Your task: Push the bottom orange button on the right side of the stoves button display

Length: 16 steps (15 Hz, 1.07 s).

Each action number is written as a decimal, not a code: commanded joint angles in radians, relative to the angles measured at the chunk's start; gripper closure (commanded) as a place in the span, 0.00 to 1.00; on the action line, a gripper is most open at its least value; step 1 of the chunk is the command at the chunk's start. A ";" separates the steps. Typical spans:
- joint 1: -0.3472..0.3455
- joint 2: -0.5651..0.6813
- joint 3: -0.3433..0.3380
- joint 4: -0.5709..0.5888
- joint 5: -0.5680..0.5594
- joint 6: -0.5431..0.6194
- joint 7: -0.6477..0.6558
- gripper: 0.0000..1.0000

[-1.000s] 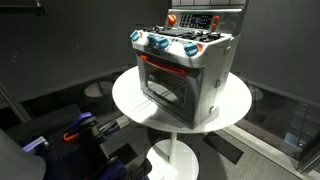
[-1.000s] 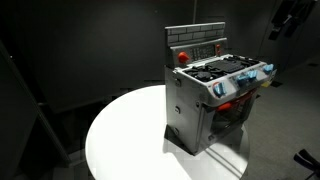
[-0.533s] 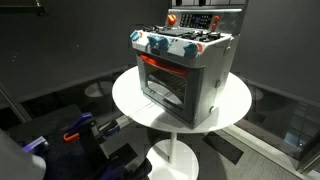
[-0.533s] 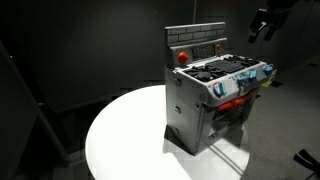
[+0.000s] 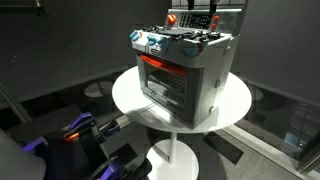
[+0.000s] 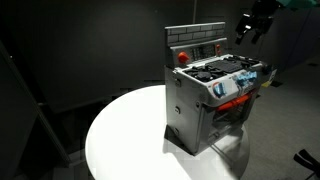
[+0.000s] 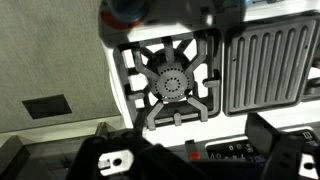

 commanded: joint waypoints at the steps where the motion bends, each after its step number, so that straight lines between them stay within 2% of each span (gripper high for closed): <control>1: -0.002 0.004 0.002 0.010 0.004 -0.011 0.000 0.00; 3: -0.002 0.004 0.001 0.017 0.005 -0.020 0.000 0.00; 11: -0.002 0.095 -0.001 0.073 -0.025 0.105 0.058 0.00; 16: -0.001 0.162 -0.011 0.122 -0.069 0.134 0.119 0.00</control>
